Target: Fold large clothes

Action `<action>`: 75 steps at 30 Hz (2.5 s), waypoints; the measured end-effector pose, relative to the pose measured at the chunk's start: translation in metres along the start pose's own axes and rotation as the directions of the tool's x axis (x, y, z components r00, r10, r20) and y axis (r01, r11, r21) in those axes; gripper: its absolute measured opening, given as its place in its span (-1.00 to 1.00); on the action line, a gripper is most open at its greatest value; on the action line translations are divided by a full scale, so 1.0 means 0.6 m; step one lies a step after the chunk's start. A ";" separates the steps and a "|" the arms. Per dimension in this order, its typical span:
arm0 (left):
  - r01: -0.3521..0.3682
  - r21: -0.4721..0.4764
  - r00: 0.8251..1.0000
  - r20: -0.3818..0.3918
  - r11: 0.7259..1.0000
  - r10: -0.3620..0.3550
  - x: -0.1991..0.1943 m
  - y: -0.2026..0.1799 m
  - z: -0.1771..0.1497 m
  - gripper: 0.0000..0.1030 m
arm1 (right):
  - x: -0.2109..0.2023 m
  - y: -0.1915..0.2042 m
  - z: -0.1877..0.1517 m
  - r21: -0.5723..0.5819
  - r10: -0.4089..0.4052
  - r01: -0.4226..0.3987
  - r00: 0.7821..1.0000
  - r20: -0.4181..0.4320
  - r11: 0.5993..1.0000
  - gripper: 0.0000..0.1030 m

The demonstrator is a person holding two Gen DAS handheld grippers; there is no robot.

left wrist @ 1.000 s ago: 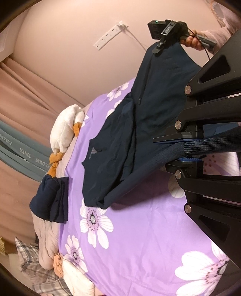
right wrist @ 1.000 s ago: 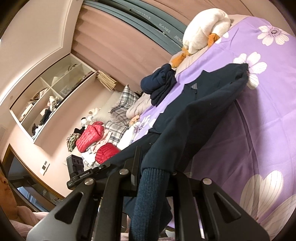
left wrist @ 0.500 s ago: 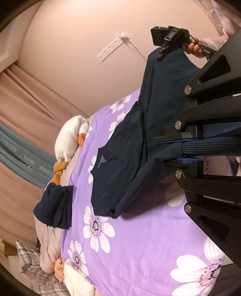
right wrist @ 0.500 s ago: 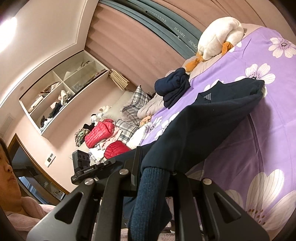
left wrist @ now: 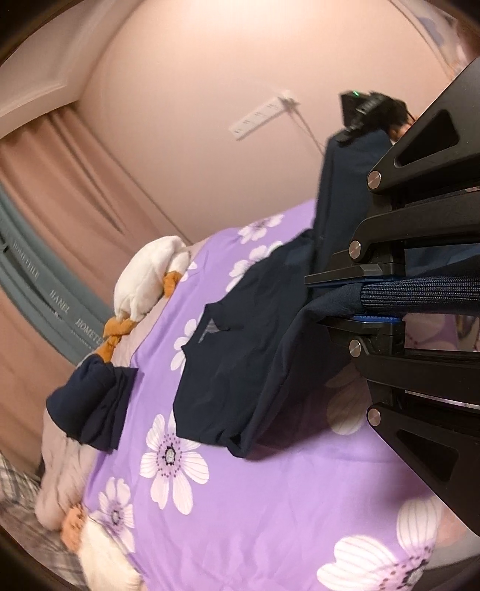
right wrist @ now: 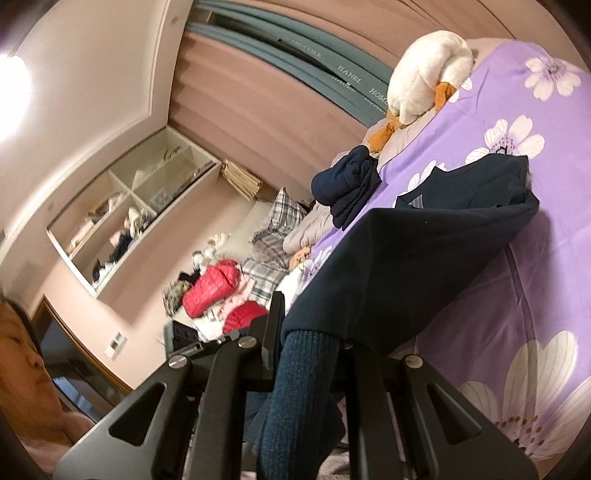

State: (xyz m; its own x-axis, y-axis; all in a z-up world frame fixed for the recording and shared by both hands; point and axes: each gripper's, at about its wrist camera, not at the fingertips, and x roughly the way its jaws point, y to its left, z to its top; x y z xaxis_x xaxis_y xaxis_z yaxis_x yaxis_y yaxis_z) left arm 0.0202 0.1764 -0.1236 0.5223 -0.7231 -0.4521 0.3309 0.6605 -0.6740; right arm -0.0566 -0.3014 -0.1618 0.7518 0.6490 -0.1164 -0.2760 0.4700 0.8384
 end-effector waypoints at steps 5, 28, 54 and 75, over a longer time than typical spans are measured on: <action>0.004 -0.056 0.999 0.040 0.998 -0.002 0.004 0.013 0.033 -0.83 | 0.002 -0.011 0.019 0.040 0.012 -0.014 0.999 0.038 0.999 -0.77; -0.062 -0.117 0.989 0.125 0.991 0.076 0.092 0.039 0.196 -0.83 | 0.073 -0.043 0.165 0.076 -0.029 0.018 0.988 0.150 0.997 -0.76; -0.240 -0.183 0.969 0.011 0.953 0.247 0.307 0.146 0.321 -0.83 | 0.206 -0.211 0.295 0.173 -0.244 0.222 0.963 0.117 0.960 -0.76; -0.449 -0.157 0.888 -0.188 0.879 0.420 0.488 0.224 0.356 -0.83 | 0.282 -0.369 0.312 0.289 -0.403 0.382 0.915 0.014 0.878 -0.74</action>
State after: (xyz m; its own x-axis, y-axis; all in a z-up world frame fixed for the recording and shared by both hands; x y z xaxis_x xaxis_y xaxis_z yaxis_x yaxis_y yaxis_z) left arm 0.3858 0.0965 -0.2217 0.4550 -0.4026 -0.7943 -0.0672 0.8739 -0.4815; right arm 0.2438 -0.4077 -0.2676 0.8077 0.3963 -0.4365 0.2181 0.4871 0.8457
